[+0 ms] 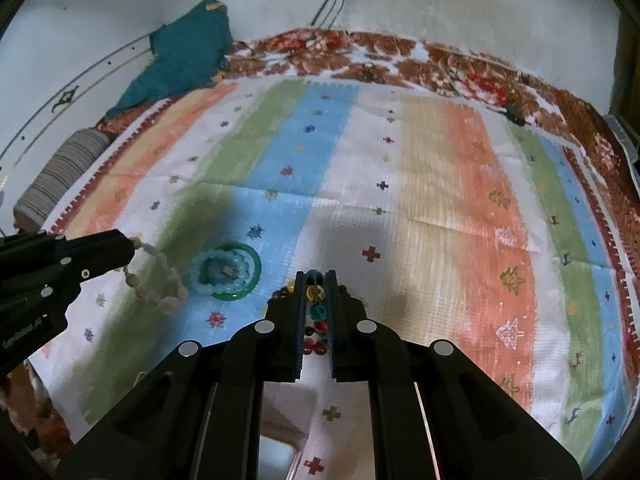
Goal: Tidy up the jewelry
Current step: 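Lift both bracelets and carry them toward the silver tin with both tools, then lower both bracelets into the silver tin and open both tools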
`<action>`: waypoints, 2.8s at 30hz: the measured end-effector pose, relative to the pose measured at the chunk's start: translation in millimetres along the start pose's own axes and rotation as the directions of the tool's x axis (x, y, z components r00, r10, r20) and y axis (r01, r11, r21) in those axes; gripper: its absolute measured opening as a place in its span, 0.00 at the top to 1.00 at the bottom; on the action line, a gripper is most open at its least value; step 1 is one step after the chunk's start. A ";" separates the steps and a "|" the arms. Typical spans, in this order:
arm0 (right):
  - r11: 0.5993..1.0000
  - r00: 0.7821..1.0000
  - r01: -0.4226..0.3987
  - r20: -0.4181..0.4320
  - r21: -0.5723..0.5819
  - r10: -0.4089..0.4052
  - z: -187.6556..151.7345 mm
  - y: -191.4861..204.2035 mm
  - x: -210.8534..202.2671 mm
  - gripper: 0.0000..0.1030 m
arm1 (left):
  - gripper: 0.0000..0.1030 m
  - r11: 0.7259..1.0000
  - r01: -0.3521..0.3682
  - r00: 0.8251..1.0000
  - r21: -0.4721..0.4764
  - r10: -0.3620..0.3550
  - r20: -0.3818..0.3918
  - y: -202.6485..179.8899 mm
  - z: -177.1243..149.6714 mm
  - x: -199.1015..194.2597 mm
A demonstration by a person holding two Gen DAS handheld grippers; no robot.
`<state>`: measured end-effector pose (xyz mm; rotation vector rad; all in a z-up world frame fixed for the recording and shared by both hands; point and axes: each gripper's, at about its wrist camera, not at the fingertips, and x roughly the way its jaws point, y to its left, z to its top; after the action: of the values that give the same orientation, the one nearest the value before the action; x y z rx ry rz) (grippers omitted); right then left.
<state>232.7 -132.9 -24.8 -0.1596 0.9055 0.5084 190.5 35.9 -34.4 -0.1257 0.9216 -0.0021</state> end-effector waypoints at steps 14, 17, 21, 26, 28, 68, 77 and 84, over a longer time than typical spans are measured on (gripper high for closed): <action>1.000 0.995 -0.003 0.095 -0.007 0.003 -18.7 10.2 -44.8 0.90 | 0.91 0.998 0.066 0.997 0.009 -0.066 0.038 -9.6 -16.4 -31.2; 1.000 0.992 -0.006 0.126 -0.024 0.009 -20.0 14.6 -59.3 0.90 | 0.91 0.998 0.051 0.997 0.026 -0.052 0.057 -13.8 -19.1 -41.2; 0.999 0.988 -0.025 0.150 -0.031 0.030 -24.7 16.6 -74.9 0.90 | 0.91 0.996 0.079 0.994 0.031 -0.082 0.073 -16.0 -22.4 -52.7; 0.998 0.987 -0.031 0.157 -0.047 0.038 -35.3 21.3 -85.2 0.90 | 0.91 0.992 0.109 0.990 0.060 -0.114 0.087 -24.9 -31.0 -66.6; 0.998 0.986 -0.036 0.162 -0.052 0.044 -39.6 22.8 -90.4 0.90 | 0.91 0.990 0.120 0.987 0.071 -0.126 0.095 -29.0 -34.6 -73.0; 0.999 0.994 -0.041 0.103 -0.020 0.042 -74.4 10.9 -98.3 0.55 | 0.61 0.999 0.035 0.997 0.024 -0.036 0.071 -18.9 -63.3 -84.3; 0.999 0.994 -0.033 0.100 -0.005 0.034 -66.8 8.0 -90.5 0.50 | 0.43 0.999 -0.013 0.997 -0.030 0.015 0.077 -4.9 -55.4 -77.3; 1.000 0.994 -0.005 0.106 0.002 0.004 -60.6 5.6 -85.8 0.42 | 0.31 0.998 -0.043 0.995 -0.036 0.046 0.091 -2.9 -48.7 -74.2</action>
<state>143.3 -179.1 5.7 -0.1274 0.8029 0.5153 107.0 32.0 -4.2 -0.1353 0.8325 0.0600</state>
